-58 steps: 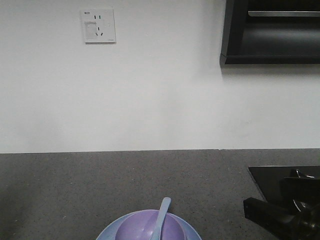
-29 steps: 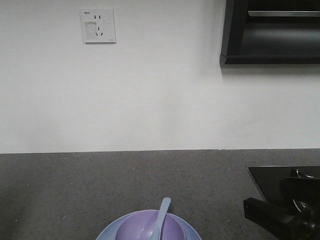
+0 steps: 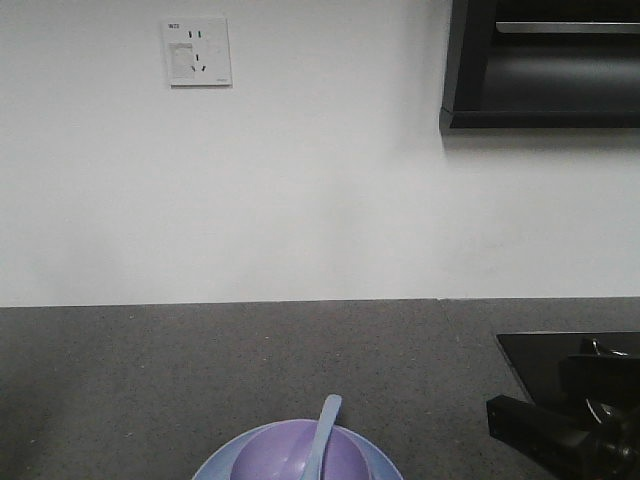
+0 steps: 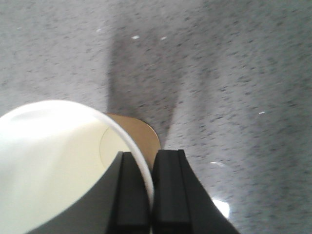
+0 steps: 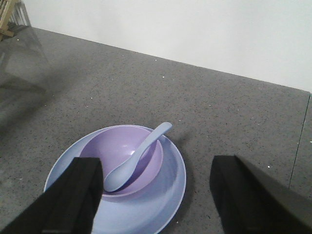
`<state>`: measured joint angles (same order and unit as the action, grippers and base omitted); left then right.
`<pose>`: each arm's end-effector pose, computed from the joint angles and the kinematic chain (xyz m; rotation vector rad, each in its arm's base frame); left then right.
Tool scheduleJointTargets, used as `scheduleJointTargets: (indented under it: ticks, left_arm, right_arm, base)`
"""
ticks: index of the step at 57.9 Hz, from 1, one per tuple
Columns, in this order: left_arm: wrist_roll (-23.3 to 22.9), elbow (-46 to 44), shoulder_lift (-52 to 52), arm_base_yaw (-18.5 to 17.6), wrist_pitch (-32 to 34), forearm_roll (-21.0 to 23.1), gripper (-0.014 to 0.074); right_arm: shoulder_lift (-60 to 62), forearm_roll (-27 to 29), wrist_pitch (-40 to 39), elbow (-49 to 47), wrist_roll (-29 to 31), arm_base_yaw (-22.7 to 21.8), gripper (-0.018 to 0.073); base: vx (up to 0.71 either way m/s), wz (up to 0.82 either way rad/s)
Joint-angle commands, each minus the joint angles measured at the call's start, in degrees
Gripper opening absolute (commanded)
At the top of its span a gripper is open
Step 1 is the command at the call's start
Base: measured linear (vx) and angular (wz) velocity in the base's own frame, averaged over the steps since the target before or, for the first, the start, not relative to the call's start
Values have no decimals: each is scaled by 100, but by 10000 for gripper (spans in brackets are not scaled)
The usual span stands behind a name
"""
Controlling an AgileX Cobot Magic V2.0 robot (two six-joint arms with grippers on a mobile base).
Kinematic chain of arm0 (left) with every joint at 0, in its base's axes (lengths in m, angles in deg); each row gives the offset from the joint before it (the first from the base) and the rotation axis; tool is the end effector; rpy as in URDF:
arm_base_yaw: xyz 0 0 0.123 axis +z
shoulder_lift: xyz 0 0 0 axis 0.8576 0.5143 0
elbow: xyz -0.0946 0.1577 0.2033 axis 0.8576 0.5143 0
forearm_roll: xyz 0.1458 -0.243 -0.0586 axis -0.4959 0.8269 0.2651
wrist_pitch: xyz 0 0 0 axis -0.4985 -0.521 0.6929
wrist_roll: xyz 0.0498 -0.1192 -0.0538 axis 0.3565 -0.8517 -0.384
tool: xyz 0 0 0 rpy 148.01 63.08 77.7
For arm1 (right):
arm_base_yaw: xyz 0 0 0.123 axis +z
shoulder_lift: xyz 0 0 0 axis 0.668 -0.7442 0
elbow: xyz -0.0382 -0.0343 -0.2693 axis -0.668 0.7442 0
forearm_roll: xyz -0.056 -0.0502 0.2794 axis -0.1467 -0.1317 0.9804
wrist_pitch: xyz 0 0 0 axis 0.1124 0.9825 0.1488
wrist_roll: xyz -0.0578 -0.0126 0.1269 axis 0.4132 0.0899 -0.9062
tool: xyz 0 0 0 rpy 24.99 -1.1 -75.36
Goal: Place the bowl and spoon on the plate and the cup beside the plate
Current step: 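Move the left gripper to the brown paper cup and grasp it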
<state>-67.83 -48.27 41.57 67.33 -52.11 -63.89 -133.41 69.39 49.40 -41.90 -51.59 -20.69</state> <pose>0.3221 0.0857 0.2453 -0.1652 2.7923 0.4416 0.2219 0.1150 0.3621 -0.4545 1.9179 0.4548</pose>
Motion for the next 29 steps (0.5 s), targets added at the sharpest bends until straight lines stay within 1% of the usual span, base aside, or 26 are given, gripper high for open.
scheduleJointTargets:
  ticks: [1,5,10,15,19,23,29]
  left_arm:
    - [-61,-182,-194,-8,23,-462,4]
    - [-79,-182,-281,-8,9,-530,-8]
    - [-216,-182,-471,-8,106,-523,-7]
    - [-254,-182,-719,-18,210,-406,-7]
    - [-242,-182,-929,-18,293,-163,-7]
    - [-140,-182,-1153,-30,373,186,-6]
    - [58,-182,-1419,-145,399,661,-3]
  right_arm:
    - [26,36,-413,-166,61,-15,532]
    - [26,36,-413,-166,61,-15,532]
    - [26,36,-419,-166,61,-15,532]
    - [26,36,-419,-166,61,-15,532]
    - [26,36,-419,-166,61,-15,532]
    - [26,36,-425,-166,61,-15,532]
    - [26,36,-425,-166,61,-15,532]
  base:
    - [0,0]
    - [0,0]
    - [0,0]
    - [0,0]
    - [0,0]
    - [0,0]
    - [0,0]
